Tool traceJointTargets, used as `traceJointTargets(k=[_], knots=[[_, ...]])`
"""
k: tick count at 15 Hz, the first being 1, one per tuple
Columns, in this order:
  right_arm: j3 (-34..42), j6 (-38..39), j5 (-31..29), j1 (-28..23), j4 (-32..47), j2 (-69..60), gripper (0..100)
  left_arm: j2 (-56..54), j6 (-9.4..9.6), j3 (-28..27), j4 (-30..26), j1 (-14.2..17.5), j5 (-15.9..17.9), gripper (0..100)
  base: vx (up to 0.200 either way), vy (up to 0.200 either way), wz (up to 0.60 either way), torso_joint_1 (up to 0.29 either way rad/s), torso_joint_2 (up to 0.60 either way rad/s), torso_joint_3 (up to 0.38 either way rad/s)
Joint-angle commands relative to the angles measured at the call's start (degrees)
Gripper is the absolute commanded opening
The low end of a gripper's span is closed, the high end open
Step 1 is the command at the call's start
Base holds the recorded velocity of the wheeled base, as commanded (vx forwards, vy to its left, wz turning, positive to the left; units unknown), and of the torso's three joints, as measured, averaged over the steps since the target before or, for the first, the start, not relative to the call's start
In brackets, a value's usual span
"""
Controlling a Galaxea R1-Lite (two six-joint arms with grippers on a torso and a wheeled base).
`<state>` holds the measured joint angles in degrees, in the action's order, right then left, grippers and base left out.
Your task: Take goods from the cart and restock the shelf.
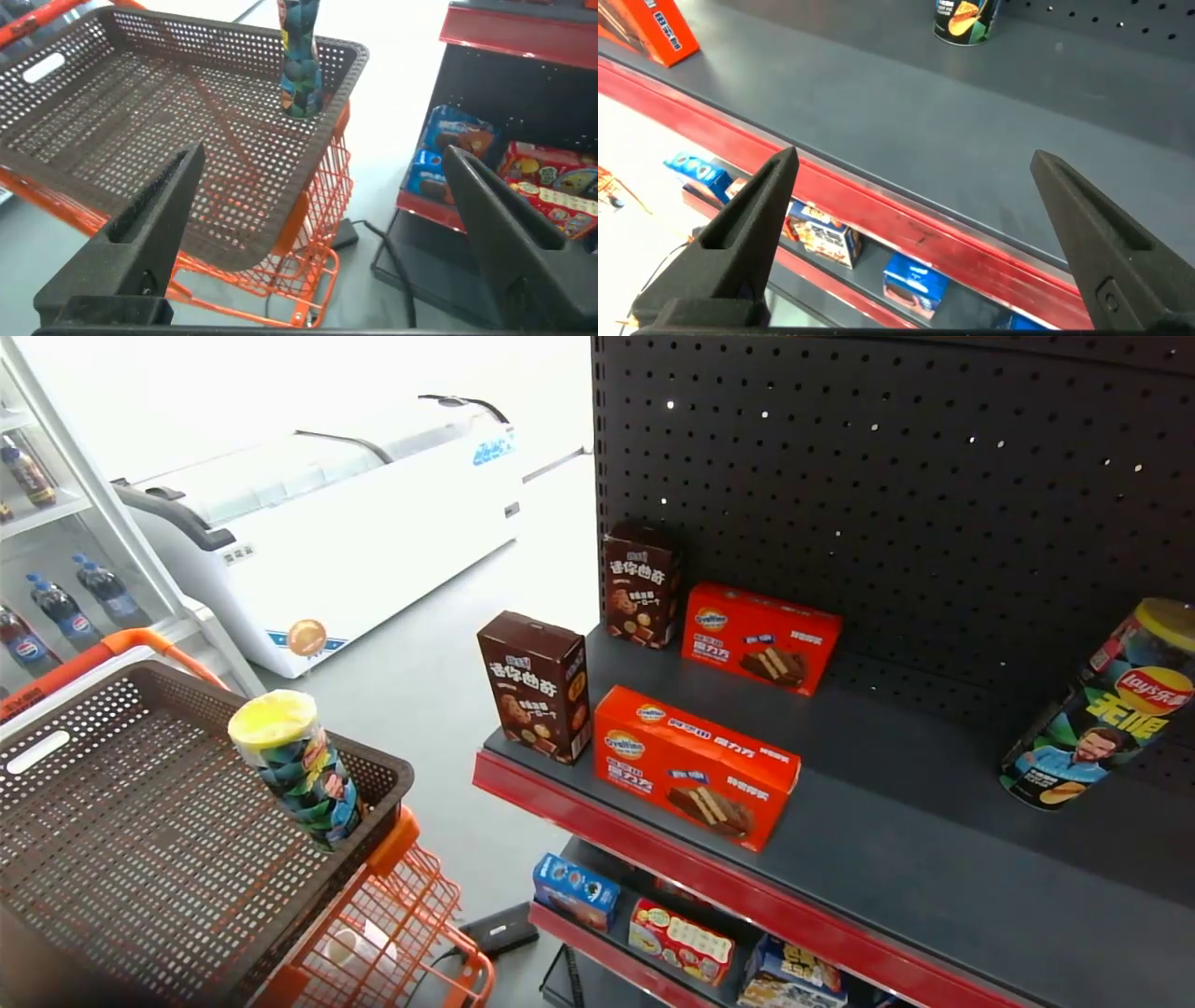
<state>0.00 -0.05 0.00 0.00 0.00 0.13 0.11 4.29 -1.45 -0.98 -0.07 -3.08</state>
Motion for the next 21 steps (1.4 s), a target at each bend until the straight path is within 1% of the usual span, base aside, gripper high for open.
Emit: traceJointTargets(k=[1,2,3,4,5,6,7,8,9,11,12,13,15,16,17,18,20,21], knots=[[0.00,0.05,0.00,0.00,0.00,0.04,100,8.24,2.48,-6.90,-3.86,-0.01,-3.07,100,0.000,0.000,0.00,0.000,0.00,0.000],[0.00,-0.04,0.00,0.00,0.00,0.04,100,13.69,2.39,-9.98,-4.21,-0.45,-3.77,100,0.000,0.000,0.00,0.000,0.00,0.000],[0.00,-0.04,0.00,0.00,0.00,0.04,100,15.71,2.21,-10.85,-4.21,-0.54,-3.86,100,0.000,0.000,0.00,0.000,0.00,0.000],[0.00,-0.04,0.00,0.00,0.00,0.04,100,28.63,0.19,-15.16,-2.45,-1.07,-4.03,100,0.000,0.000,0.00,0.000,0.00,0.000],[0.00,-0.04,0.00,0.00,0.00,0.04,100,33.55,-0.07,-16.04,0.54,-2.56,-4.83,100,0.000,0.000,0.00,0.000,0.00,0.000],[0.00,0.05,0.00,0.00,0.00,0.04,100,40.14,-0.51,-16.48,4.32,-0.98,-4.65,100,0.000,0.000,0.00,0.000,0.00,0.000],[0.00,-0.04,0.00,0.00,0.00,0.04,100,48.49,0.98,-17.27,11.52,3.85,-4.83,100,0.000,0.000,0.00,0.000,0.00,0.000],[0.00,-0.04,0.00,0.00,0.00,0.04,100,52.98,2.12,-17.09,15.21,5.79,-4.74,100,0.000,0.000,0.00,0.000,0.00,0.000],[0.00,-0.04,0.00,0.00,0.00,0.04,100,59.48,2.21,-16.83,20.05,6.23,-3.95,100,0.000,0.000,0.00,0.000,0.00,0.000],[0.00,-0.04,0.00,0.00,0.00,0.04,100,67.83,2.04,-15.60,30.51,6.40,-0.87,100,0.000,0.000,0.00,0.000,0.00,0.000],[0.00,-0.04,0.00,0.00,0.00,0.04,100,70.38,2.04,-15.42,32.79,6.49,-0.78,100,0.000,0.000,0.00,0.000,0.00,0.000],[0.00,-0.04,0.00,0.00,0.00,0.04,100,76.18,1.60,-16.04,37.54,6.40,-0.70,100,0.000,0.000,0.00,0.000,0.00,0.000],[0.00,-0.04,0.00,0.00,0.00,0.04,100,85.85,2.83,-15.16,48.79,5.70,-0.26,100,0.000,0.000,0.00,0.000,0.00,0.000],[0.00,-0.04,0.00,0.00,0.00,0.04,100,88.66,3.27,-14.63,52.13,5.26,-0.34,100,0.000,0.000,0.00,0.000,0.00,0.000],[0.00,-0.04,0.00,0.00,0.00,0.04,100,93.05,3.27,-14.19,57.49,5.08,-0.34,100,0.000,0.000,0.00,0.000,0.00,0.000],[0.00,0.05,0.00,0.00,0.00,0.04,100,100.26,3.00,-14.19,66.37,4.12,-0.34,100,0.000,0.000,0.00,0.000,0.00,0.000],[0.00,-0.04,0.00,0.00,0.00,0.04,100,106.50,3.09,-14.63,76.30,4.38,-0.34,100,0.000,0.000,0.00,0.000,0.00,0.000],[0.00,-0.04,0.00,0.00,0.00,0.04,100,109.75,3.44,-14.63,81.40,4.38,-0.26,100,0.000,0.000,0.00,0.000,0.00,0.000]])
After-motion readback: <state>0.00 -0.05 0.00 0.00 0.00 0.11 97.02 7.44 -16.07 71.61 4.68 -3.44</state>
